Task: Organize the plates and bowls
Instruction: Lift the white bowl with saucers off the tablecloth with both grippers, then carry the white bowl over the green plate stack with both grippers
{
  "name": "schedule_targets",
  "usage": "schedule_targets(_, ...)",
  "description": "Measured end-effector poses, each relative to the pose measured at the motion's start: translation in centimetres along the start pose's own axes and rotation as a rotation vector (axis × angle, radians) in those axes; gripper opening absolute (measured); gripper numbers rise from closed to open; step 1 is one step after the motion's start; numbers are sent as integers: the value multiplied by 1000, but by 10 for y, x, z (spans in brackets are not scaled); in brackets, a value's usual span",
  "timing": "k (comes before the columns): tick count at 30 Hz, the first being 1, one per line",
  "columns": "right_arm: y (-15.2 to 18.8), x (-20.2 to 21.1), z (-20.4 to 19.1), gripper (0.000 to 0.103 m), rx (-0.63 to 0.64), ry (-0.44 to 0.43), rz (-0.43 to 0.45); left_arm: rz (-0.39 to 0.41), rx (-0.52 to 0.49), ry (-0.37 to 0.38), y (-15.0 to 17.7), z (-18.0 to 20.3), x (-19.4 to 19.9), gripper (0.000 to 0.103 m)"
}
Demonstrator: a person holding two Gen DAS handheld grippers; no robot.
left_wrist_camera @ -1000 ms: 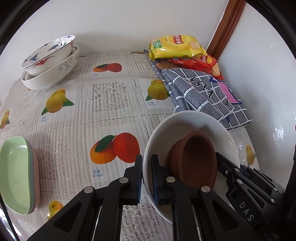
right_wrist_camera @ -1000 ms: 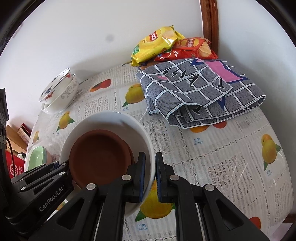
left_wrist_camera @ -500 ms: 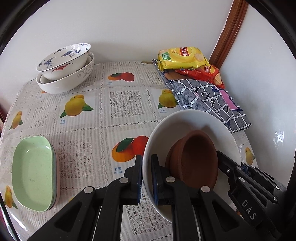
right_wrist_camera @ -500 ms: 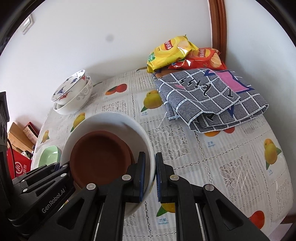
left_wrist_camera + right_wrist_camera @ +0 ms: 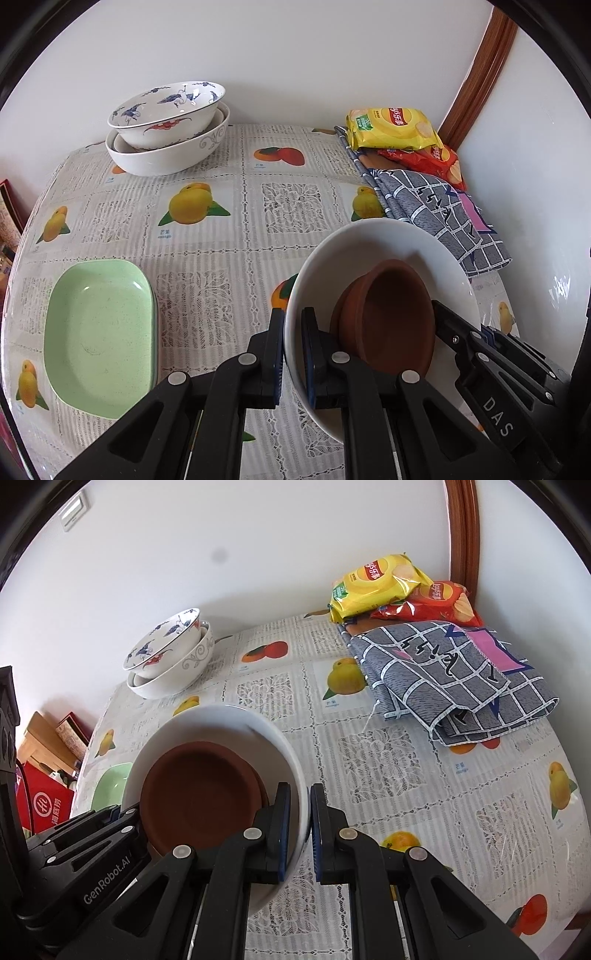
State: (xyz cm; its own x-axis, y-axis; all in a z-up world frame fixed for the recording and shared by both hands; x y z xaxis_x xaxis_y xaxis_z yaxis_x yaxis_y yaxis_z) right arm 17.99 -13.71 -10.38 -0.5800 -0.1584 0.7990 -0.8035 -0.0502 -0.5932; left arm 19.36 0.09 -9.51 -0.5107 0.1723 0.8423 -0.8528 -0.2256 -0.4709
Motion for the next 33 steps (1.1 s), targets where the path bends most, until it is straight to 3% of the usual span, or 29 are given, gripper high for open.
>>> schedule_targets(33,-5,-7,-68,10,46,-19,2,17,46,-7,-9,-66,20,10)
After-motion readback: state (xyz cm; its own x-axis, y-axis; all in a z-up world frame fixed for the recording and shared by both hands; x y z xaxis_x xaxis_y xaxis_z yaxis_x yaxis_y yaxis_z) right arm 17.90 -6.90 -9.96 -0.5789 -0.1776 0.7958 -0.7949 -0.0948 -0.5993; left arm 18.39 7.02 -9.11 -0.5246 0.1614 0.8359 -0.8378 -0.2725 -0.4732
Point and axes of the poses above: each gripper's, at about its wrist camera, not at the fingertips, and x roughly against the way its jaws point, z to its right, y to its underside, the point moved 1 cm from there along -x, roughly the way its jaws point, and after that the axes turned 10 degrees about x, right-handed, at the moved point
